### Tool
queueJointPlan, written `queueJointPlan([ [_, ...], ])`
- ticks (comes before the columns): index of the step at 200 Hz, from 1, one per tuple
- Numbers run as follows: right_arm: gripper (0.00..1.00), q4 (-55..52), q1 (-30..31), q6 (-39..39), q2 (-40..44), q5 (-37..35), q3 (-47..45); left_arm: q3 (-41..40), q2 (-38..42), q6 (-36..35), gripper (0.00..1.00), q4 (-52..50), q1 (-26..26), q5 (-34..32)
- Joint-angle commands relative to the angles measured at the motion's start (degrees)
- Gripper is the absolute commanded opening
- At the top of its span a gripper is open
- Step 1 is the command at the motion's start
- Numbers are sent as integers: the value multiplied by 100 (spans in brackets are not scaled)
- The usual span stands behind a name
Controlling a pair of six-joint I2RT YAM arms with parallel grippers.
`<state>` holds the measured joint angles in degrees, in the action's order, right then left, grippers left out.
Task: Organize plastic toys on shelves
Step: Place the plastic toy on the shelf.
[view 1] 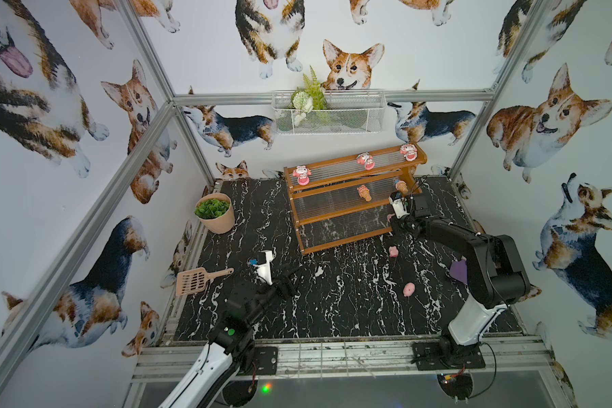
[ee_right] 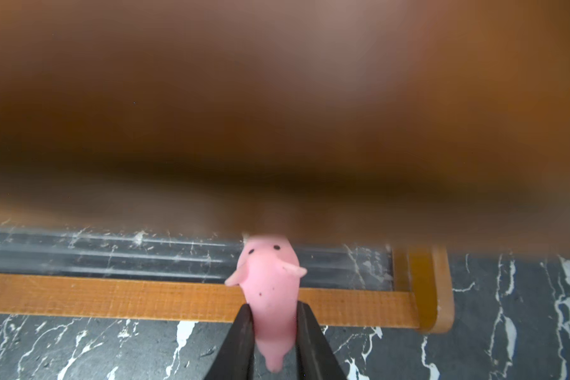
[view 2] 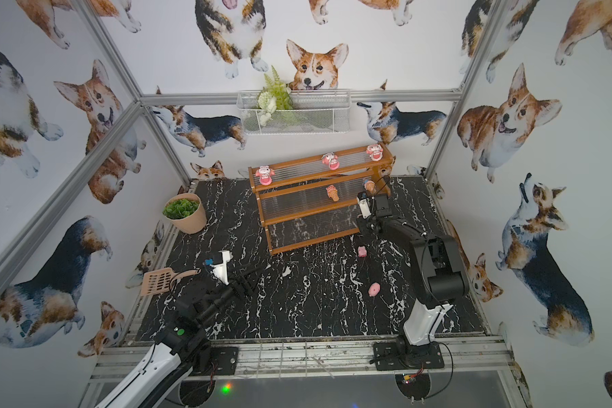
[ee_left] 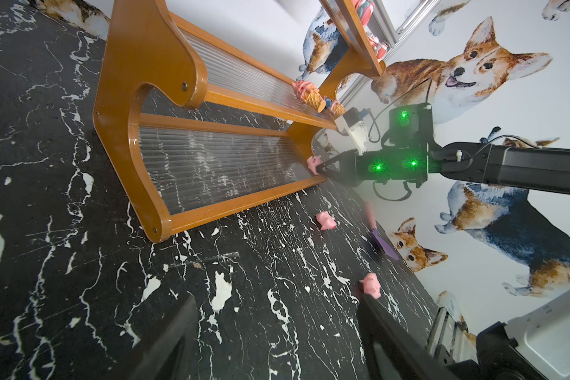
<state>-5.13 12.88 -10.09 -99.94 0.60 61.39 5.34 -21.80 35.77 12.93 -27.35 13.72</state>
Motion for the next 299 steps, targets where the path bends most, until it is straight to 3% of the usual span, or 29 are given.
queueJointPlan([
  [1,26,-45,15,-55,21,-13,-11,12,3,-66,80,61,10,-5],
  [49,26,346,12,17,427,248,-448,18,-34,-69,80,86,15,-6],
  [113,25,295,175,1668,1023,742,-621,6,-35,-61,80,105,28,24],
  [142,24,1048,295,2800,1338,452,-1351,-2,55,-60,80,51,26,0],
  [179,25,1799,294,3376,1023,311,-1681,-25,106,-52,80,24,26,1],
  [213,25,2381,493,3197,434,330,-1568,-44,227,-52,80,-103,36,-16],
  [299,29,2070,746,2966,-163,-236,-1043,-45,238,-79,80,-127,45,-59],
])
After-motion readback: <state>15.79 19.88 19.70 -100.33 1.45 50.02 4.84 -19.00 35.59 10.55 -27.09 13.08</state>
